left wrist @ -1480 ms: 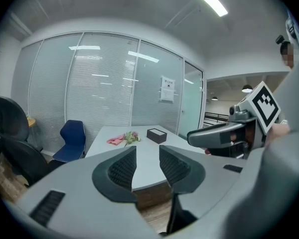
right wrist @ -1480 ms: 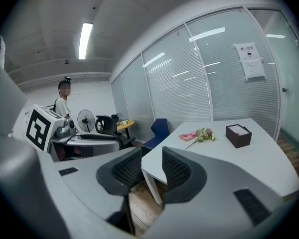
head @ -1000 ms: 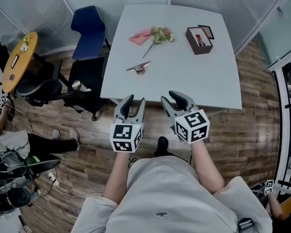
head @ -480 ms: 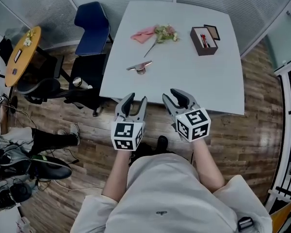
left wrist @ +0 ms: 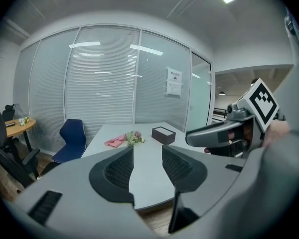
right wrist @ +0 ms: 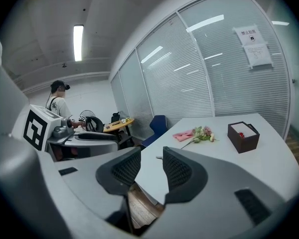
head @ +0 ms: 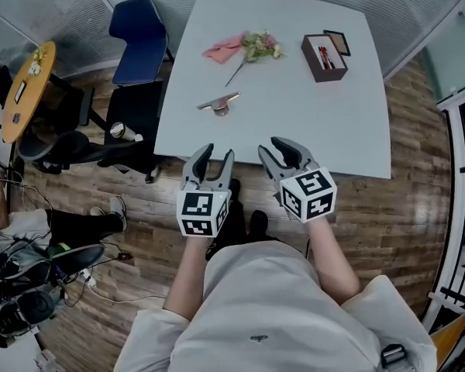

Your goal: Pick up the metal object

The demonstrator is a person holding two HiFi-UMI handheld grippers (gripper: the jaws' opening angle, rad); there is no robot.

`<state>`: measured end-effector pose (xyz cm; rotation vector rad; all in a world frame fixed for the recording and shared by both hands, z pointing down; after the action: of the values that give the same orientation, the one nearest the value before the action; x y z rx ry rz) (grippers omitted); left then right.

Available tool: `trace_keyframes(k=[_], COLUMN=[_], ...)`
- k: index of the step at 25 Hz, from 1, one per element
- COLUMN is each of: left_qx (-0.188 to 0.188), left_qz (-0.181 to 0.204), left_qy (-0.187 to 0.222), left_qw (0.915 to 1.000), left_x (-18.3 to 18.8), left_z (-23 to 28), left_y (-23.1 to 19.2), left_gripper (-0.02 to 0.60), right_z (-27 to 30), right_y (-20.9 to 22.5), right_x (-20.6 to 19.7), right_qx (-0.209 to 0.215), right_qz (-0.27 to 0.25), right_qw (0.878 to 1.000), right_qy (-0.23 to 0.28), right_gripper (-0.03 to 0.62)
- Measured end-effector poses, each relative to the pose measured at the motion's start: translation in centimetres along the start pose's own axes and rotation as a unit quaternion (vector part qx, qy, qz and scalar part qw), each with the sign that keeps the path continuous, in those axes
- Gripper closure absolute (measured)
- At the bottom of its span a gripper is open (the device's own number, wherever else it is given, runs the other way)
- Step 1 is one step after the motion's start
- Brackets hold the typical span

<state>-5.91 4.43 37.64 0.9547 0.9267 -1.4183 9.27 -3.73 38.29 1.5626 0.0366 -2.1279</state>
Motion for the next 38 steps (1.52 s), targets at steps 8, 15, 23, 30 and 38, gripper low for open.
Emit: trace_keyframes(k=[8, 15, 23, 30, 38], left_qx=[-0.031, -0.054, -0.072, -0.093, -0.146], left_qz=[0.007, 0.015, 0.048, 0.054, 0.062], left_qy=[-0.001, -0.012, -0.031, -0.061, -0.098], left_qw=[0.9995, 0.9984, 0.9957, 0.9923, 0.9824], left_x=[1.2, 2.3, 2.4, 0.9, -1.4], left_z=[3.6, 7.5, 11.0, 13.5, 16.7], left_y=[-2.2, -5.4, -9.2, -11.4, -12.4], left_gripper=[0.407, 0.403, 0.399, 0.388, 0.379], right_z=[2.3, 5.7, 10.0, 13.2, 15.1], right_y=[1.8, 3.4, 4.8, 4.9, 5.5], right_x=[1.8, 3.8, 5.1, 4.3, 4.2], right_qx=[-0.025, -0.047, -0.064, -0.071, -0.104], right_qz=[0.001, 0.009, 0.020, 0.037, 0.047], right_qw=[1.000, 0.999, 0.998, 0.996, 0.992], right_qy=[0.001, 0.004, -0.004, -0.029, -0.046], right_gripper=[0.454, 0.454, 0.456, 0.456, 0.456])
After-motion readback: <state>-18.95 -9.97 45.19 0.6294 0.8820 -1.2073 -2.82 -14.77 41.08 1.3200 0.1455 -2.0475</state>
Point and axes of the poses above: the fingertips, and each gripper's own axes: z forward along the fingers, y to its right, x out of its top, the point moved 7 cm from there along -z, backward along the fingers, and after that the axes turned 7 degrees about x, right-handed, at the moved point
